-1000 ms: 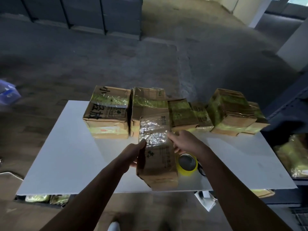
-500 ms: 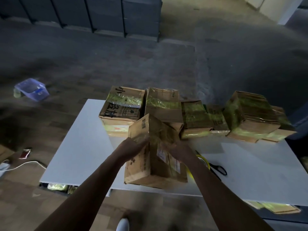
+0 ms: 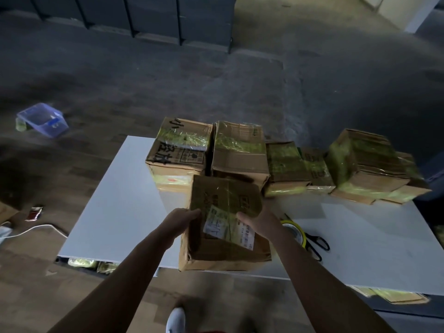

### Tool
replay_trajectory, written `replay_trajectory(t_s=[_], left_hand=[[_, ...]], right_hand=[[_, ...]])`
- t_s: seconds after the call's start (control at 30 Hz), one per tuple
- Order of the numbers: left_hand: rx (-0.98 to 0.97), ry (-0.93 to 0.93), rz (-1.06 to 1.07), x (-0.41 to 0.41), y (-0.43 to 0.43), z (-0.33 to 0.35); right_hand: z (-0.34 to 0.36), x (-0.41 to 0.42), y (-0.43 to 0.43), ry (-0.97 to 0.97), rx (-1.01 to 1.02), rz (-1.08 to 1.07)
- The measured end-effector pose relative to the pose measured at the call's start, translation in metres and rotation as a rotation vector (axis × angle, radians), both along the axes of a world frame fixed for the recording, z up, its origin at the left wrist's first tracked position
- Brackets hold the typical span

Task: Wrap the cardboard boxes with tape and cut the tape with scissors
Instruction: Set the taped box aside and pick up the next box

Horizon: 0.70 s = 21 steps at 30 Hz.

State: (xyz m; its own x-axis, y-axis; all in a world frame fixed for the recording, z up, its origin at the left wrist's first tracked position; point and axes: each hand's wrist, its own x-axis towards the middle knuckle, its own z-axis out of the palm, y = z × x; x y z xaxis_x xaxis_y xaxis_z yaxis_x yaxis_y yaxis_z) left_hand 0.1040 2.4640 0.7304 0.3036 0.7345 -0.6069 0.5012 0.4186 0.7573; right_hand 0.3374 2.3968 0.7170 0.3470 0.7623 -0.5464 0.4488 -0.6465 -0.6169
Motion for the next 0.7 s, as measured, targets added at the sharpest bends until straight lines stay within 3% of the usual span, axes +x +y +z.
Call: replay_trajectory(t_s=[0.13,0.3,0.43,0.57,0.7], left_hand=[[0.075,0.078,0.097,-0.003,0.001,-0.017],[0.241,0.359,0.052,-0.004,0.002,-0.034],[0.308,0.417,0.105,-0.004,0.003,-0.032],[0.382,0.527,-0.087,0.009,-0.003,-0.034],[0.31,0.439,-0.209,0.027,-0.011,-0.037]], right_hand=[[-0.004,-0.006,0.002,-0.097,-0.019,0.011],[-0.004,-0.015,0.006,-0.162,-0.048,0.029],[0.0,-0.015,0.007,-0.153,-0.046,0.032],[0.002,-0.007,0.001,-0.195,-0.077,0.035],[0.015,0.001,-0.007,-0.339,0.005,-0.026]])
